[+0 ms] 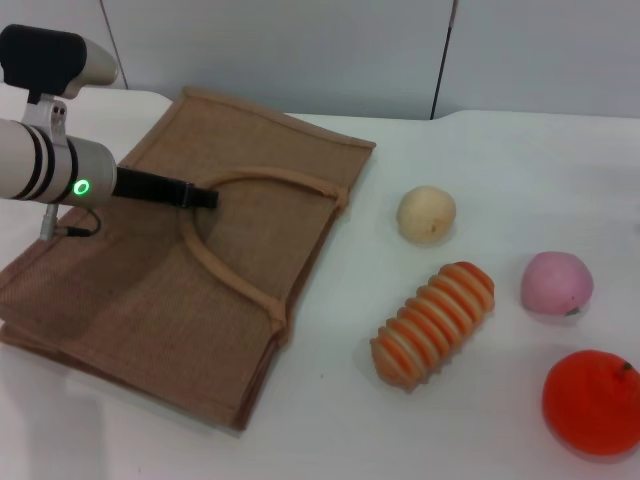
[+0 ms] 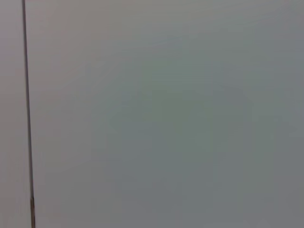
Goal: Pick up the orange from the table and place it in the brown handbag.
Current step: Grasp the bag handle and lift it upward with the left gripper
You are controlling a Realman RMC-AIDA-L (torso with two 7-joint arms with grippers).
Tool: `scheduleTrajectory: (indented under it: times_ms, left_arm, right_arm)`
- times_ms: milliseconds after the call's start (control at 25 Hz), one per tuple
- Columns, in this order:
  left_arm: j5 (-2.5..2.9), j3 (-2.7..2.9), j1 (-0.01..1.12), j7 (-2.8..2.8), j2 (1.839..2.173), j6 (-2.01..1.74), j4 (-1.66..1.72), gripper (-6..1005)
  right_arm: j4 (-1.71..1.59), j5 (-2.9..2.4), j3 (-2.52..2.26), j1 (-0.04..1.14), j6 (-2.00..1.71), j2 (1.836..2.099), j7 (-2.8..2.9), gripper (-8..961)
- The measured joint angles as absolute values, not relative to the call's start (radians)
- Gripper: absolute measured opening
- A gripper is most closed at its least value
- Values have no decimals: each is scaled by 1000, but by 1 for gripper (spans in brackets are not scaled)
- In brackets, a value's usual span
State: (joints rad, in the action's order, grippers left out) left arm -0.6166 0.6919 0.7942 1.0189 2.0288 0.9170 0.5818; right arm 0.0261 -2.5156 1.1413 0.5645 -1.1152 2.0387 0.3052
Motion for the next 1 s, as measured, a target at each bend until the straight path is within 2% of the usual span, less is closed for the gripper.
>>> scheduleTrajectory:
  times_ms: [280,400,600,1000]
  left_arm:
    - [-605,692,799,1005,2027,925,577,593]
    - [-604,692,803,1004,2026,923,569,363]
    - [-604,694,804,998,2026,926,568,148]
    - [-645,681,801,1000,2027,911,575,126]
  right_arm:
    - [26,-2516,1141,565,-1115,2039,305,881]
    - [26,-2516,1141,564,-1115,2039,305,881]
    - [26,-2516,1141,564,-1115,2039,305,881]
    - [23,-2519,1141,565,-1115,2039,305,881]
